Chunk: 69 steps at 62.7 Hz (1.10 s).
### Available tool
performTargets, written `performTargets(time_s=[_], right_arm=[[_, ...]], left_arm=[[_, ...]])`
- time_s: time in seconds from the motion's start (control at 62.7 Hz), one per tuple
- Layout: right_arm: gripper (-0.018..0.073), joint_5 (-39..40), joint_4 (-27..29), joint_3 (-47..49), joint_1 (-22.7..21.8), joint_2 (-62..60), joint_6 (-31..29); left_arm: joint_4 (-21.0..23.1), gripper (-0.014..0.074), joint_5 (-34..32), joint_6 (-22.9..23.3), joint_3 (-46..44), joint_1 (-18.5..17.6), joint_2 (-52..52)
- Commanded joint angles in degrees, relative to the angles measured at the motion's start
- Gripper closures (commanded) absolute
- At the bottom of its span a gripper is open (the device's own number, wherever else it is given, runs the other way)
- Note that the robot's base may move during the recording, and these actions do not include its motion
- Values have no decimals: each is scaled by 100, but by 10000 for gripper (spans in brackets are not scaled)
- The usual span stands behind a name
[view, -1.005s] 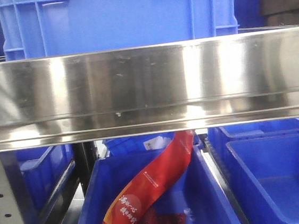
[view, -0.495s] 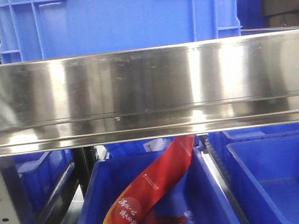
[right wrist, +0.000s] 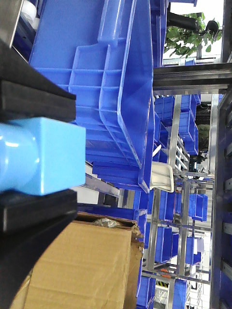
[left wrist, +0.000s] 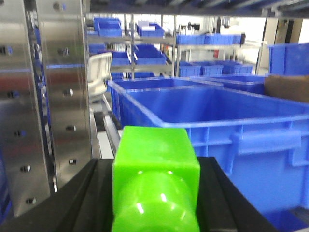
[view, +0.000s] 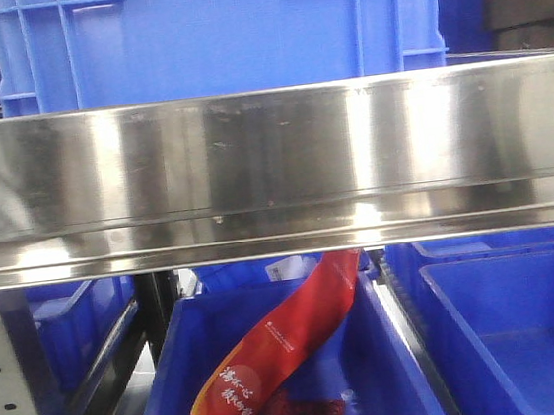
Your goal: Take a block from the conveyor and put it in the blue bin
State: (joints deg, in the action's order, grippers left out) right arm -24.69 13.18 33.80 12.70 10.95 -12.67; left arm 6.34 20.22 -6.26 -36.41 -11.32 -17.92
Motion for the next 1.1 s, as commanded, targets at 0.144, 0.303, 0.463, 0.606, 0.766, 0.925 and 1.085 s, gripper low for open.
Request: performTargets(time_s=[0.144, 0.303, 0.463, 0.606, 0.766, 0.925, 1.085], right_arm=[[727, 282, 406, 3, -4, -16, -33], [727, 351, 1161, 344, -4, 325, -33], [727, 71, 1185, 1024, -4, 1092, -33], [727, 3, 1185, 1602, -4, 1899, -33], [727, -30, 1194, 2269, -4, 2867, -33], [727, -210, 1208, 3010, 62, 3859, -33], [727, -233, 1208, 3699, 482, 4812, -33]], left_arm=[[45, 707, -327, -17, -44, 23, 23], [411, 707, -785, -17, -446, 23, -177], [411, 707, -260, -17, -1199, 23, -881], [411, 707, 283, -17, -1783, 23, -1685], [411, 707, 436, -17, -2327, -222, -2457], [325, 707, 386, -172, -2806, -788, -3286], [325, 707, 325, -172, -3351, -1193, -4178]])
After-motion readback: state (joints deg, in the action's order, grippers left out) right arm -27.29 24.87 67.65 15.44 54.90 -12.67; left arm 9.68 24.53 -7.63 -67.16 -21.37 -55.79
